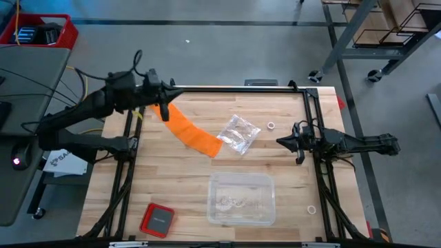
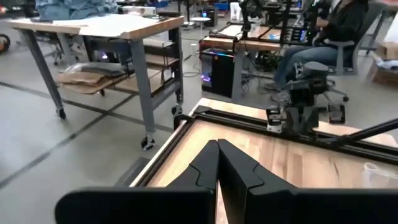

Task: Roll bandage
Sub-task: Roll the orange bandage

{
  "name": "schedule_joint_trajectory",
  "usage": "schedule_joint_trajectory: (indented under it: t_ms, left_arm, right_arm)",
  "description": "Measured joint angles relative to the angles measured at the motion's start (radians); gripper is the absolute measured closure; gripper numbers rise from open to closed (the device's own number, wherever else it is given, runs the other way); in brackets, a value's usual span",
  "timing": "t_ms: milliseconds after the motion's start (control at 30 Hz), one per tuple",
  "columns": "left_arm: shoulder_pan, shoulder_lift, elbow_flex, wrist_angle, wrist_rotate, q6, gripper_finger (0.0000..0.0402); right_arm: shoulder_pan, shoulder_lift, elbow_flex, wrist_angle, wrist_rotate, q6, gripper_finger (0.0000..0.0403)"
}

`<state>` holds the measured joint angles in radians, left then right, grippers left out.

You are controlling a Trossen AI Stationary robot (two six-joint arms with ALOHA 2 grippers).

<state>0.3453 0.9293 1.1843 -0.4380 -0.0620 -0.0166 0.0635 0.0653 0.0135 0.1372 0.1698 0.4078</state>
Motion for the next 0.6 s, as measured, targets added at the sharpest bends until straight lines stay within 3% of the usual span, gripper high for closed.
schedule_joint_trajectory:
  t_ms: [67, 133, 233, 300, 500, 600]
  left_arm:
    - [0.069, -0.019, -0.027, -0.012, 0.05, -0.035, 0.0401]
    - [0.139, -0.03, -0.082, -0.014, 0.111, -0.096, 0.0401]
    - [0.238, -0.017, -0.178, -0.048, 0.163, -0.23, 0.0401]
    - [0.312, 0.008, -0.218, -0.083, 0.166, -0.334, 0.0401]
    - [0.53, 0.139, -0.202, -0.096, 0.206, -0.507, 0.0401]
    - [0.628, 0.232, -0.178, -0.128, 0.203, -0.592, 0.0401]
  right_arm:
    - [0.0, 0.009, 0.0, 0.15, 0.079, 0.153, 0.0402]
    - [0.0, 0.031, 0.002, 0.272, 0.258, 0.262, 0.0402]
    - [-0.001, 0.088, 0.001, 0.376, 0.484, 0.387, 0.0402]
    - [-0.007, 0.143, 0.001, 0.375, 0.561, 0.5, 0.0402]
    - [-0.046, 0.37, 0.017, 0.482, 0.408, 0.755, 0.0402]
    - [-0.069, 0.481, 0.085, 0.522, 0.407, 0.813, 0.0402]
